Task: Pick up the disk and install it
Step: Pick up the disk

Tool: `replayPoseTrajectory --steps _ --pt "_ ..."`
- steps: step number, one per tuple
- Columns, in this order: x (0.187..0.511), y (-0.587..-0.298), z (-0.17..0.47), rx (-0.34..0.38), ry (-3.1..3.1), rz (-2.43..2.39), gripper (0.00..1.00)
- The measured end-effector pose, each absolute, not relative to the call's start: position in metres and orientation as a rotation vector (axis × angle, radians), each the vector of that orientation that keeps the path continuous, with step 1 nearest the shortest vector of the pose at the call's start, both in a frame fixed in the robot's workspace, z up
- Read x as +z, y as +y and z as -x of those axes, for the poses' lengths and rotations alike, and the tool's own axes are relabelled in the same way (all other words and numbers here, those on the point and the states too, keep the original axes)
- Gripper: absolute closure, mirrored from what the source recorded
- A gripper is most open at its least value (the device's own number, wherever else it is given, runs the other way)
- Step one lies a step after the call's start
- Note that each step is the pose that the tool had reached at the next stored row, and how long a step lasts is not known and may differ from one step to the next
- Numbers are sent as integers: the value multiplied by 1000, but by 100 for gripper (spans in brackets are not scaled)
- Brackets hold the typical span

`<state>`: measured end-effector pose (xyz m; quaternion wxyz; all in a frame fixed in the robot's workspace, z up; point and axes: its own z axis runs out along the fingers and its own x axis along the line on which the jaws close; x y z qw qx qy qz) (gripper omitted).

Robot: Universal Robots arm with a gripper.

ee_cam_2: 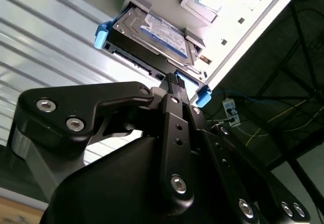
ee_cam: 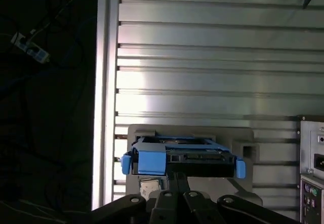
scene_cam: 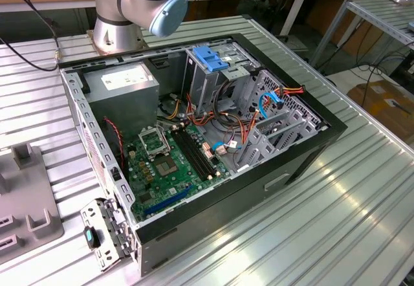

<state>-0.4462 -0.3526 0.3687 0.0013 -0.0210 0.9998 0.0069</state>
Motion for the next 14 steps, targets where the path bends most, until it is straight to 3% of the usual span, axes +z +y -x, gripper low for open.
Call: replayPoseTrajectory --steps 14 --pt "368 -352 446 22 3126 295 89"
